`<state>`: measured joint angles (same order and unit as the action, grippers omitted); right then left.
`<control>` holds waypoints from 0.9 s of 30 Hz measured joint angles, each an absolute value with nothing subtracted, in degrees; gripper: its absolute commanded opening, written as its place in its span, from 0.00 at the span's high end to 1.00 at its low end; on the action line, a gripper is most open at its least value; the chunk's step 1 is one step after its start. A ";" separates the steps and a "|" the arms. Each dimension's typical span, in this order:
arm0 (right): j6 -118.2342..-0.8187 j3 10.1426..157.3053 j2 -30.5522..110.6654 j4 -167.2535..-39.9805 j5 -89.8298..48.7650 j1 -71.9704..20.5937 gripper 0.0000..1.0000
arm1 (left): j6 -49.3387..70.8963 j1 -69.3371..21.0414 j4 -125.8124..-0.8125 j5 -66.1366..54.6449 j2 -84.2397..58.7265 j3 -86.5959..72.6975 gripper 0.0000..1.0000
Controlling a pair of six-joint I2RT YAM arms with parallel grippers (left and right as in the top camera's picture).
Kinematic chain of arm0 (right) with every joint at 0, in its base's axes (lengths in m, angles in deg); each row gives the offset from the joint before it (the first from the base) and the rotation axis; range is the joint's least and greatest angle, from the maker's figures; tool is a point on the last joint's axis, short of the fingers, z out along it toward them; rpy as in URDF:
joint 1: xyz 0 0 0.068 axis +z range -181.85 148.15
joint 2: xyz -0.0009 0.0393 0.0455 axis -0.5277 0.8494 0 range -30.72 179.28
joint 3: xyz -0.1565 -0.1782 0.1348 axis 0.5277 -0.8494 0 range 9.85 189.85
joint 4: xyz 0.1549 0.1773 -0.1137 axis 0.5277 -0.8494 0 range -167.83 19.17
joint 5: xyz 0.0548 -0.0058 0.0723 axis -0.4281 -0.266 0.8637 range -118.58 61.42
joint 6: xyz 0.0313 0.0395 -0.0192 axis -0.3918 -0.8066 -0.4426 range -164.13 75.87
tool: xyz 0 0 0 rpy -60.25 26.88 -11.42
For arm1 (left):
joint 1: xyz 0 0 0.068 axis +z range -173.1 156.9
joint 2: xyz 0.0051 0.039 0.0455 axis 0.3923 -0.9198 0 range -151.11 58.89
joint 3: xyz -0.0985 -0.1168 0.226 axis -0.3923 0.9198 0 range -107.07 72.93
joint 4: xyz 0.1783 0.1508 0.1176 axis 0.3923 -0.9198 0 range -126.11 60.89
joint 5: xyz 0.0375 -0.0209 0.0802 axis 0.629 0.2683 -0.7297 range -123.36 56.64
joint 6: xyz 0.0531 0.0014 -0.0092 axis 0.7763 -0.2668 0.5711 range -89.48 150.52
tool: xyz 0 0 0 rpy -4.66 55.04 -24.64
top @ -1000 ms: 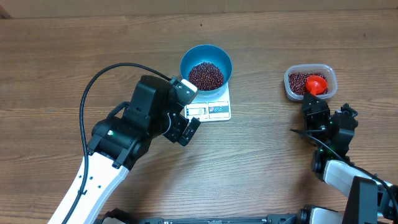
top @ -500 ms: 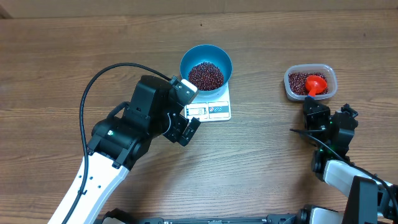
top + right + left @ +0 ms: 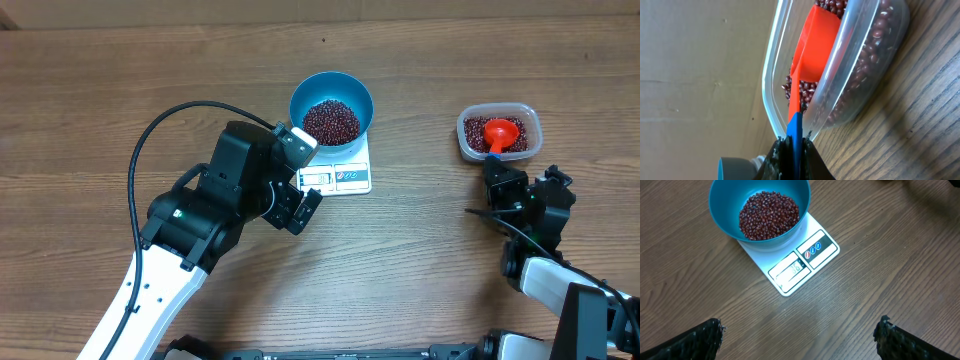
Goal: Scoop item into bowl and weigh 150g on scale
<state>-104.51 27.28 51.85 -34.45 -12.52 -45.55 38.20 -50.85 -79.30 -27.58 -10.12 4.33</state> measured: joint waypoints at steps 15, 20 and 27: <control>-85.89 35.91 42.84 -65.92 -9.35 -50.07 0.96 | 38.20 -50.85 -79.30 -27.58 -10.12 4.33 0.00; -75.37 45.33 42.52 -82.30 -10.42 -50.24 0.96 | 38.20 -50.85 -79.28 -27.56 -10.12 4.33 0.00; -64.33 54.12 42.52 -87.56 -14.18 -50.24 0.96 | 38.20 -50.85 -79.30 -27.56 -10.12 4.33 0.00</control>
<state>-64.33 54.12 42.52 -87.56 -14.18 -50.24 38.20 -50.85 -79.30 -27.56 -10.12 4.33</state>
